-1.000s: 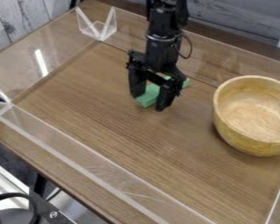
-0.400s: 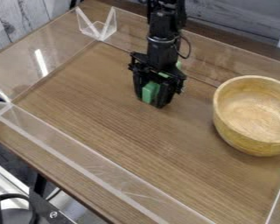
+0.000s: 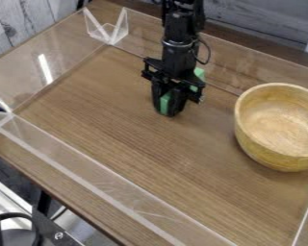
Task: Put the green block in the brown bowl
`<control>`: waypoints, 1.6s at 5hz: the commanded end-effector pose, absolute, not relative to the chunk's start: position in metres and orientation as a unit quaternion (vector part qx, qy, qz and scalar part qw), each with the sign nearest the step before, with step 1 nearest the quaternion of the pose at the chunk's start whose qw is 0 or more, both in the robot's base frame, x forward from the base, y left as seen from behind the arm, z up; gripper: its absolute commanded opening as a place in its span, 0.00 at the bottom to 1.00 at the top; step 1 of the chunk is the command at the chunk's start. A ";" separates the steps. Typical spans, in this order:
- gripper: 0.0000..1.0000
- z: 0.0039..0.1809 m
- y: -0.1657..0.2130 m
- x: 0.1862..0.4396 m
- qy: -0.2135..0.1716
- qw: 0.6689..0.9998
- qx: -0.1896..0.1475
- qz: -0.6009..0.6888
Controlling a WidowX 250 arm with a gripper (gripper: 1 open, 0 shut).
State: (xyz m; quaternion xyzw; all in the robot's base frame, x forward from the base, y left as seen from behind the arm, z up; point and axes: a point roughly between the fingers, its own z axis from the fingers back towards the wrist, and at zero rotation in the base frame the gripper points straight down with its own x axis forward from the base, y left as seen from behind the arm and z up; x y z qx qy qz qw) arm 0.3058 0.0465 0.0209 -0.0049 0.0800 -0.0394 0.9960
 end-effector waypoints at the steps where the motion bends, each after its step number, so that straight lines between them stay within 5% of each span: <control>1: 0.00 0.035 0.045 0.316 0.053 0.998 -0.002 -0.046; 3: 0.00 0.032 0.041 0.316 0.059 0.997 -0.006 -0.049; 4: 1.00 0.032 0.039 0.316 0.061 0.997 -0.007 -0.050; 5: 1.00 0.034 0.038 0.316 0.063 0.997 -0.009 -0.050; 6: 0.00 0.033 0.039 0.318 0.059 0.997 -0.012 -0.050; 7: 0.00 0.045 0.039 0.318 0.048 0.997 -0.017 -0.052; 8: 1.00 0.045 0.038 0.317 0.051 0.997 -0.019 -0.051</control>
